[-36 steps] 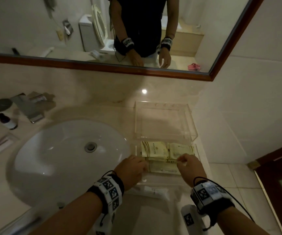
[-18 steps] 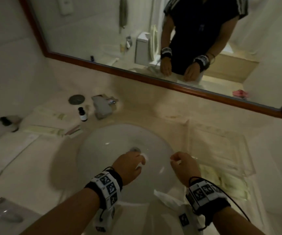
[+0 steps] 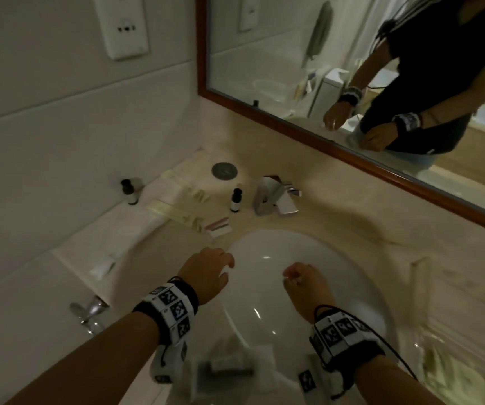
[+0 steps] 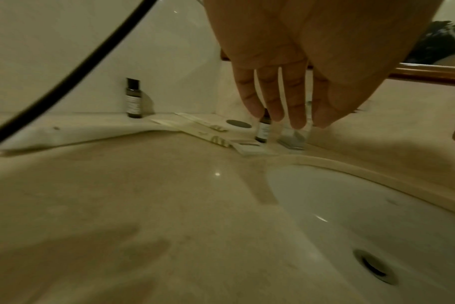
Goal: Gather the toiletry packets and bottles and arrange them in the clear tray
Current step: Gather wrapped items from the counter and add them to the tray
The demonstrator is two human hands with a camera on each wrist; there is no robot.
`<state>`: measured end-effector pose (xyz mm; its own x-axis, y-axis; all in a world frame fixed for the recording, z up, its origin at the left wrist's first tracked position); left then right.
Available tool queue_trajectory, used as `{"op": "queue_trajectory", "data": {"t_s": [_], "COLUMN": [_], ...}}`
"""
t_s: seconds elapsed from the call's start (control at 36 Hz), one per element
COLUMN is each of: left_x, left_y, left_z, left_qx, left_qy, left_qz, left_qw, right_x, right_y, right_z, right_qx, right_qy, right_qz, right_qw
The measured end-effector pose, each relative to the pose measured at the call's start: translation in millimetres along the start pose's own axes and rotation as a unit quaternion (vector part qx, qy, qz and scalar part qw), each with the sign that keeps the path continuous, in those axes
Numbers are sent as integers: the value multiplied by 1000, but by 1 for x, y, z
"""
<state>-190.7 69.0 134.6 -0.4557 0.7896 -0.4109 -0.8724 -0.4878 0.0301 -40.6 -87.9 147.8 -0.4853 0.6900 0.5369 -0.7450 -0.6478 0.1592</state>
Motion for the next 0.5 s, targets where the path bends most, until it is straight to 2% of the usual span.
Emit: {"op": "queue_trajectory", "data": {"t_s": [0.25, 0.5], "left_x": [103, 173], "left_y": [-7, -43], "left_z": [38, 56], "left_qx": [-2, -21], "left_qy": [-32, -69], "left_qz": [96, 122], "left_qw": [995, 990], "right_x": [77, 134], "right_y": [-42, -87], "right_z": [-63, -117], "right_qx": [46, 73], "right_qy": [7, 4], "right_qz": [43, 69], "right_qw": [998, 995]}}
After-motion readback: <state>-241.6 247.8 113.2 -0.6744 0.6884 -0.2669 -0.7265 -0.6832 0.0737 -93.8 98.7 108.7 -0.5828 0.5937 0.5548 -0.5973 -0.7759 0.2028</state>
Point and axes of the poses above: each hand's wrist, its own y-axis away from the middle knuckle, its own z-axis out of the back of the hand, x = y × z, the point moved 3 cm from there along -y, towards the middle knuckle, and after that the axes turned 5 degrees about -x, right-handed, at the moved point
